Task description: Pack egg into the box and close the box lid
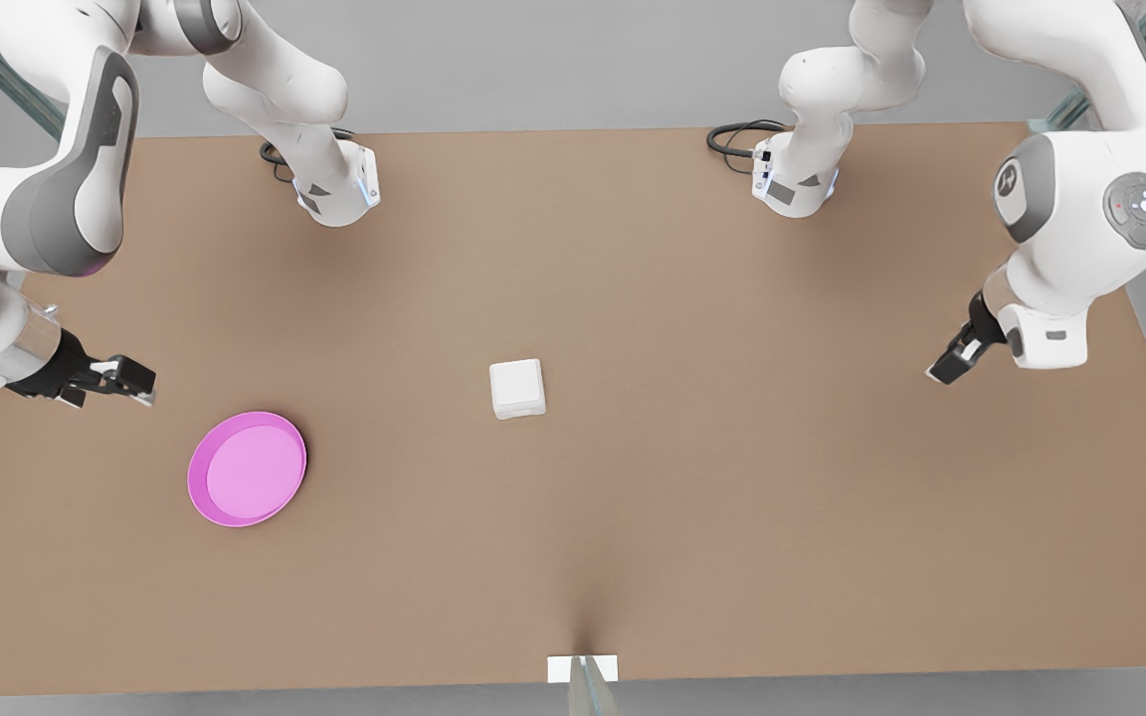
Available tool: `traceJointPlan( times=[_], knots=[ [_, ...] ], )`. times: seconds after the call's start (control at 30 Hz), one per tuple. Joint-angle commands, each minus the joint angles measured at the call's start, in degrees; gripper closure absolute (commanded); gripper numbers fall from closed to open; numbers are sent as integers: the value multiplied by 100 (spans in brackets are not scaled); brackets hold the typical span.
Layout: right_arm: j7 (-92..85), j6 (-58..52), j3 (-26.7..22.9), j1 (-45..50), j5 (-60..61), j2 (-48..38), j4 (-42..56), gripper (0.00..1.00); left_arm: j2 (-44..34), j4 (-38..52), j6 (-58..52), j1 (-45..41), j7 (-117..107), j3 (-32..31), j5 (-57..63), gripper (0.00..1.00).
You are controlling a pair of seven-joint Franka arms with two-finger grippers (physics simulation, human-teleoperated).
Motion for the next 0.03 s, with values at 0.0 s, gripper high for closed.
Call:
traceJointPlan(
  times=[0.0],
  knots=[
    [-282,-65,2,-7,4,-2,2,0,17,21,-169,-496,4344,-4,-170,0]
  ],
)
